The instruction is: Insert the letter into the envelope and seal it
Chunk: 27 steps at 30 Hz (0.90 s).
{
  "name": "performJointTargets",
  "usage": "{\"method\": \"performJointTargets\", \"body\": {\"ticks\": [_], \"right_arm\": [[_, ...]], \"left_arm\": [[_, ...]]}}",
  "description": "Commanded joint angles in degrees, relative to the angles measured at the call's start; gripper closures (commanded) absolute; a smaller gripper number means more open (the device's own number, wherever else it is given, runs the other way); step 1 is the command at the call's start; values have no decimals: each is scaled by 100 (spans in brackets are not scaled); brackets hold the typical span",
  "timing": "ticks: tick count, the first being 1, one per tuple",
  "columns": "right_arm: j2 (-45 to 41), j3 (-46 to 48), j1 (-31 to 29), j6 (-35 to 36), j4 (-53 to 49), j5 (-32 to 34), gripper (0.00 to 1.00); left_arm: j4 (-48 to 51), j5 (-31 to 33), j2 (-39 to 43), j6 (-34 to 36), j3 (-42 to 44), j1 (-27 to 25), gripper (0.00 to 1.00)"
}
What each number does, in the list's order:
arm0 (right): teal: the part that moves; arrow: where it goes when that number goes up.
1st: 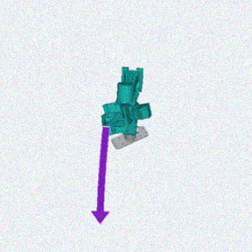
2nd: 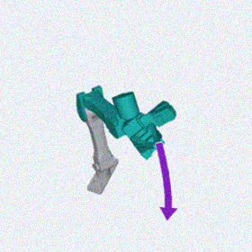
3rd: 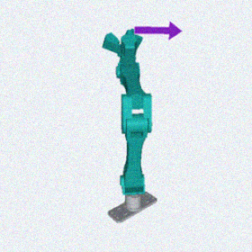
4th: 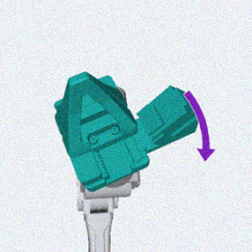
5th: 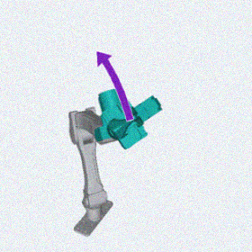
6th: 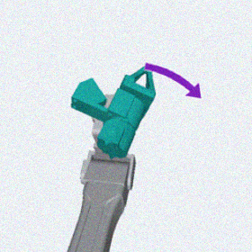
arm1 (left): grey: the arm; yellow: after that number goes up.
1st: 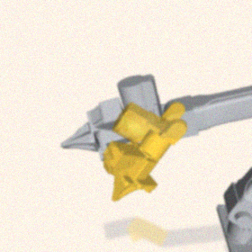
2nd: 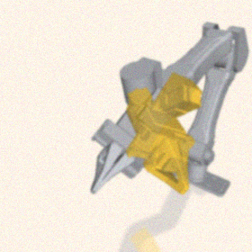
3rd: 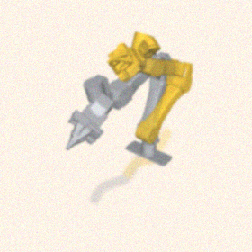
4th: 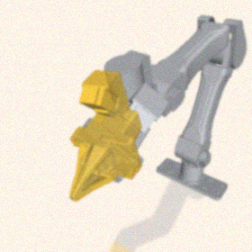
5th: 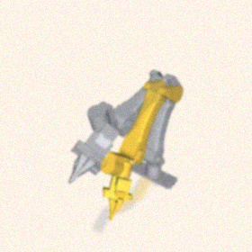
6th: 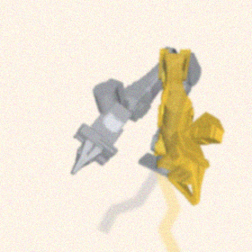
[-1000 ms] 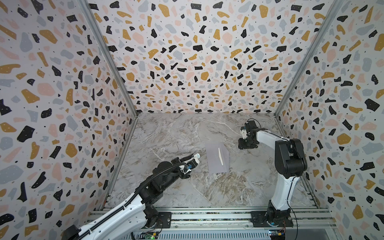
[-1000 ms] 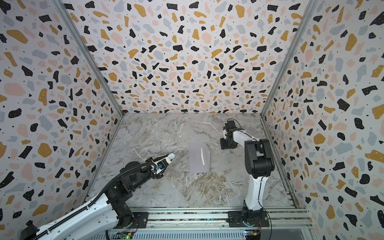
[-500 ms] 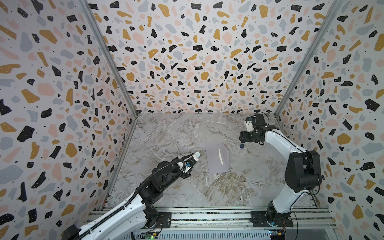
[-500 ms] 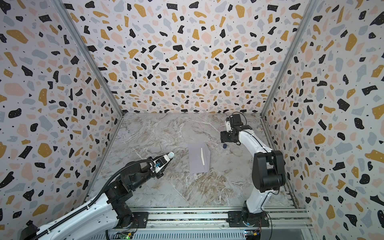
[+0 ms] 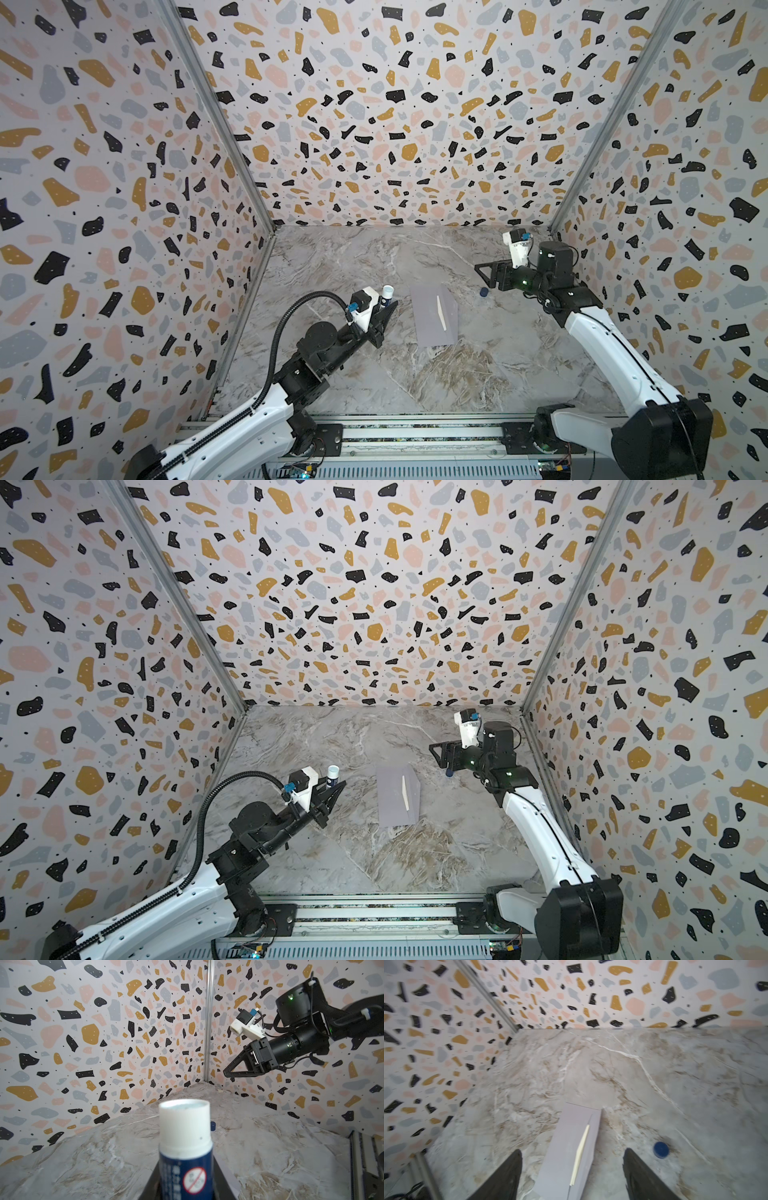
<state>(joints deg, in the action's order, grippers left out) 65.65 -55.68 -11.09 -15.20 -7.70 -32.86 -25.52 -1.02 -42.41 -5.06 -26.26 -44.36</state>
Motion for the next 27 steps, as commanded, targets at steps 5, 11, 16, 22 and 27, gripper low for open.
{"method": "performJointTargets", "body": {"ticks": [5,11,16,22,27], "right_arm": [[-755,272,-1560,-543,2038,-1032,20],[-440,-41,-2702,-494,2263,-724,18],[-19,-325,-3186,-431,2312,-578,17],[357,-552,-3523,-393,2442,-416,18],[643,-687,-3727,-410,2597,-353,31]], "left_arm": [[-933,-640,-147,-716,-228,16,100],[-1303,-935,-266,-877,-156,16,100],[-1366,-1063,-293,-907,-137,11,100],[-1416,-1133,-294,-937,-108,7,100],[-1438,-1179,-329,-944,-112,6,100]]}}
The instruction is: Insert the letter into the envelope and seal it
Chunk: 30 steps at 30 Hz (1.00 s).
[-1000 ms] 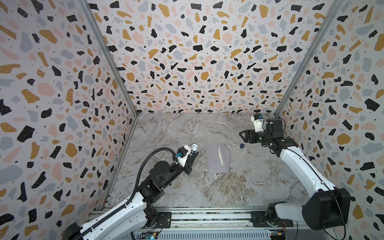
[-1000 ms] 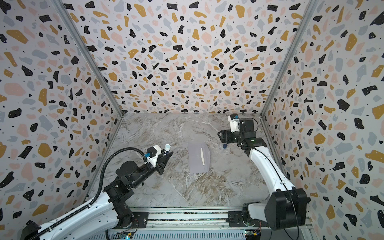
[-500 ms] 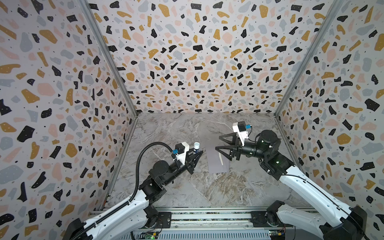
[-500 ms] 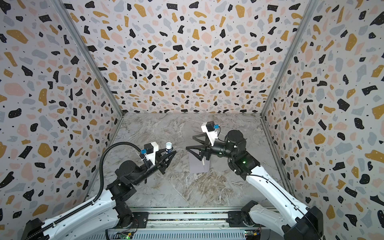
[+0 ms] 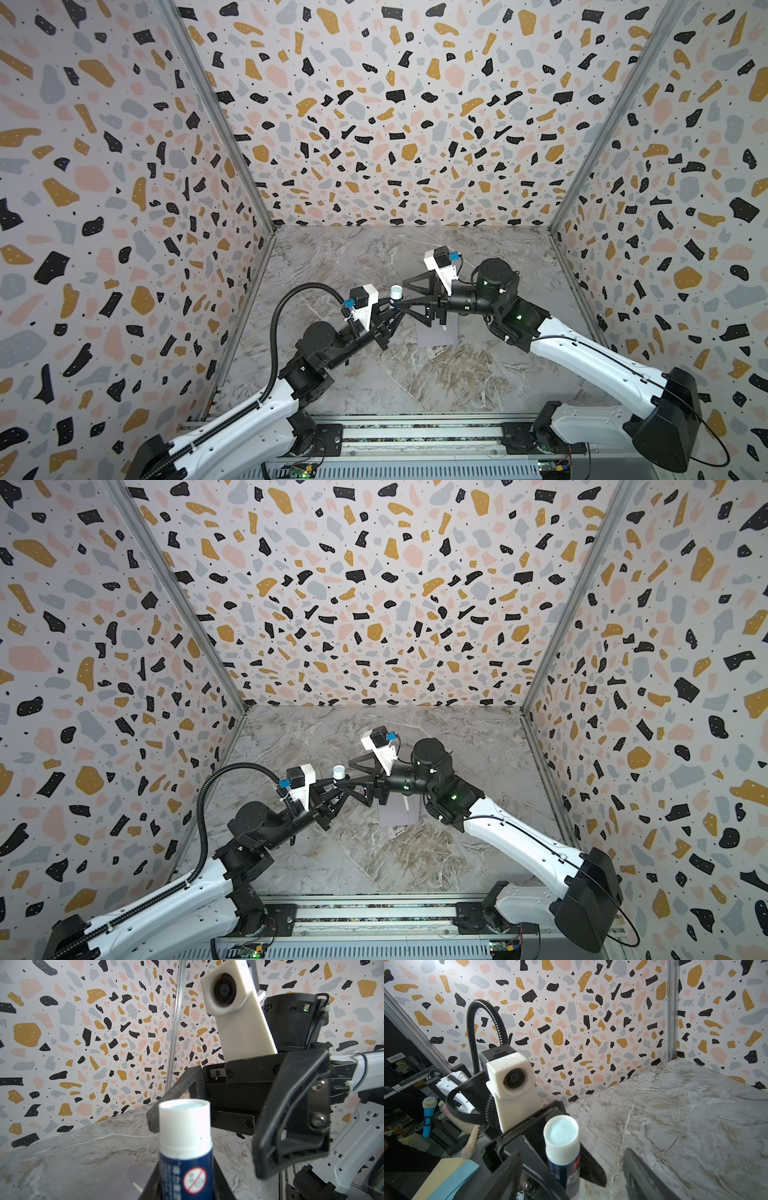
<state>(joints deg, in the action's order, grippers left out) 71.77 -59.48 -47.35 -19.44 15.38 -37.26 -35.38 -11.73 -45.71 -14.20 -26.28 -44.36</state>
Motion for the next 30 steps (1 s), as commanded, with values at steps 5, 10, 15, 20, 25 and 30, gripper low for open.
{"method": "performJointTargets", "body": {"ticks": [5,10,15,20,25,30], "right_arm": [[153,-370,-186,18,295,122,59],[128,-342,-195,62,230,122,78],[118,-330,-195,112,151,102,87],[92,-399,-195,319,-108,102,96],[14,-827,22,1182,-1382,42,100],[-120,-1108,644,1995,-2422,-918,100]], "left_arm": [[-413,-75,1,-25,-105,6,100],[-382,-46,-6,-22,-114,6,100],[-360,-62,-52,-26,-131,6,100],[-286,-84,-69,10,-164,6,83],[661,-224,107,483,-446,12,43],[1836,-939,358,1084,-737,144,17]]}}
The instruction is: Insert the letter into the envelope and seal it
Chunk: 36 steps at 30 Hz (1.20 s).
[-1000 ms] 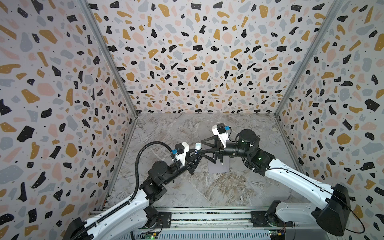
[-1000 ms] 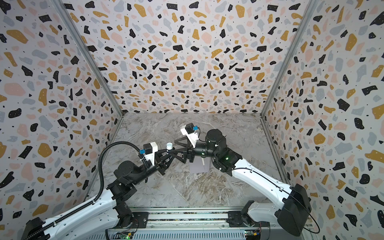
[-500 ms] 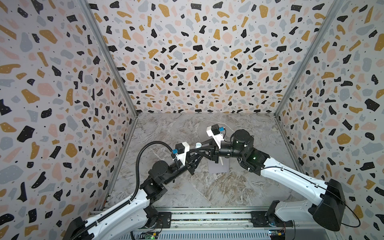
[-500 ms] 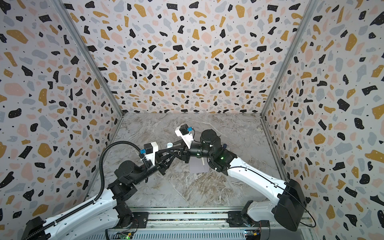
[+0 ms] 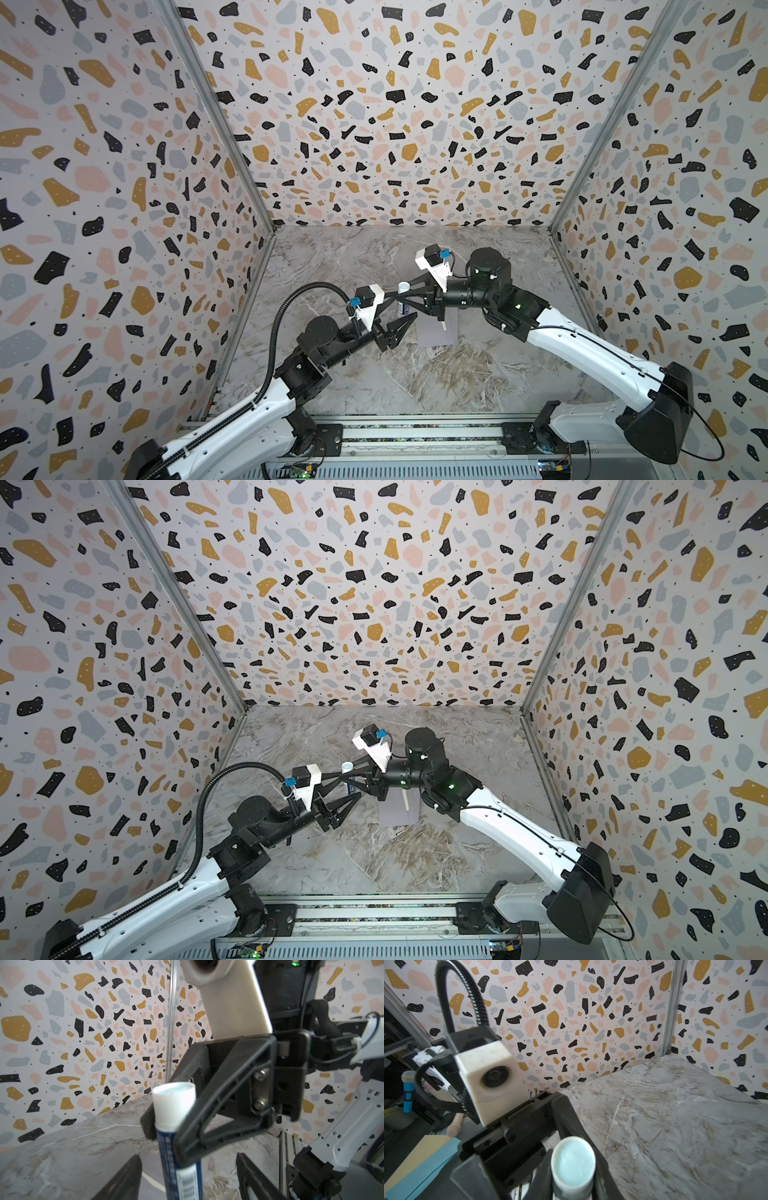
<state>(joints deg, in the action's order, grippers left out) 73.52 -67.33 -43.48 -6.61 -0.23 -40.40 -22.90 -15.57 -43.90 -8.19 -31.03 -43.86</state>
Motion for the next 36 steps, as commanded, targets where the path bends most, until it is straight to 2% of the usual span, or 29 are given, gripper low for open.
{"method": "performJointTargets", "body": {"ticks": [1,6,12,21,36], "right_arm": [[-317,-381,325,924,-1067,-706,100],[-334,-525,349,1749,-1740,-1023,100],[-294,-517,328,2041,-1796,-1485,100],[-162,-509,147,2221,-1756,-1365,100],[58,-628,24,2191,-1744,-1347,100]], "left_arm": [[651,-748,196,453,-271,180,16],[400,-1694,125,142,-248,553,13],[454,-2165,-208,142,-420,570,14],[-351,-2428,-388,-381,-299,571,23],[-225,-2536,-584,-257,-334,571,41]]}}
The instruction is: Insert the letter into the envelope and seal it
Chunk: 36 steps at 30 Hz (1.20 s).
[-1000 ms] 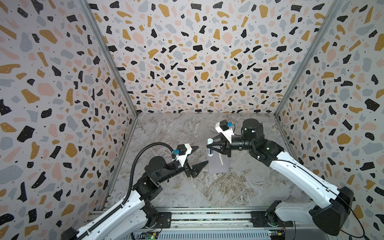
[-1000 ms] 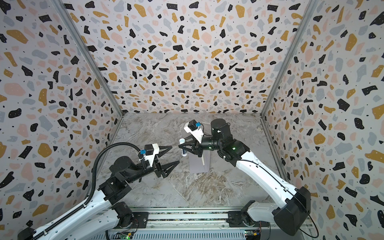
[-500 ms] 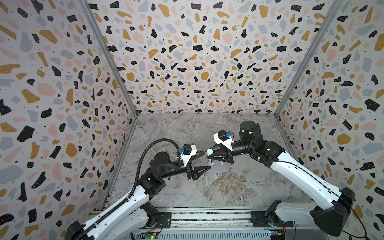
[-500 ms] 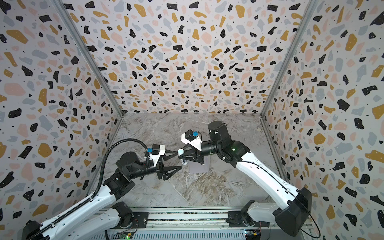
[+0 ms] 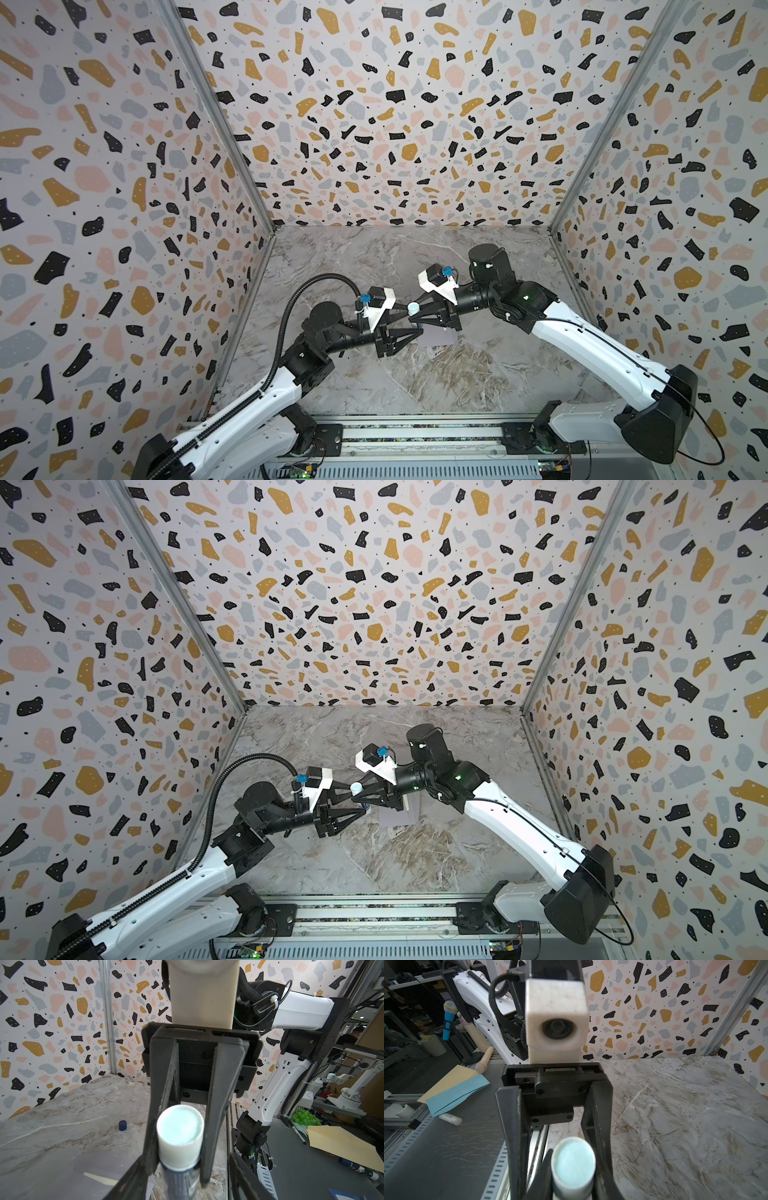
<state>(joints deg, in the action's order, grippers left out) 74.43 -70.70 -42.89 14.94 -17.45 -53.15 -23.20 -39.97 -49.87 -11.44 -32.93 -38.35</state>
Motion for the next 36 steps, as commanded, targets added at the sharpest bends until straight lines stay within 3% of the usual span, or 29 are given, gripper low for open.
{"method": "performJointTargets", "body": {"ticks": [1,14,23,26,31,36], "right_arm": [[-34,-293,-41,29,-10,-65,100],[57,-330,-105,-35,1,-82,100],[59,-313,-105,-109,99,91,97],[63,-289,-110,-149,175,212,87],[-129,-225,-105,-211,415,1022,46],[-1036,664,-96,-378,1453,2395,34]], "left_arm": [[-181,-91,20,80,-135,20,42],[-192,137,-31,47,-120,25,61],[-194,393,-53,-82,-109,20,91],[-235,517,-52,-197,-117,20,100],[-307,999,-6,-489,-125,23,100],[-325,2020,82,-1245,-210,18,100]]}}
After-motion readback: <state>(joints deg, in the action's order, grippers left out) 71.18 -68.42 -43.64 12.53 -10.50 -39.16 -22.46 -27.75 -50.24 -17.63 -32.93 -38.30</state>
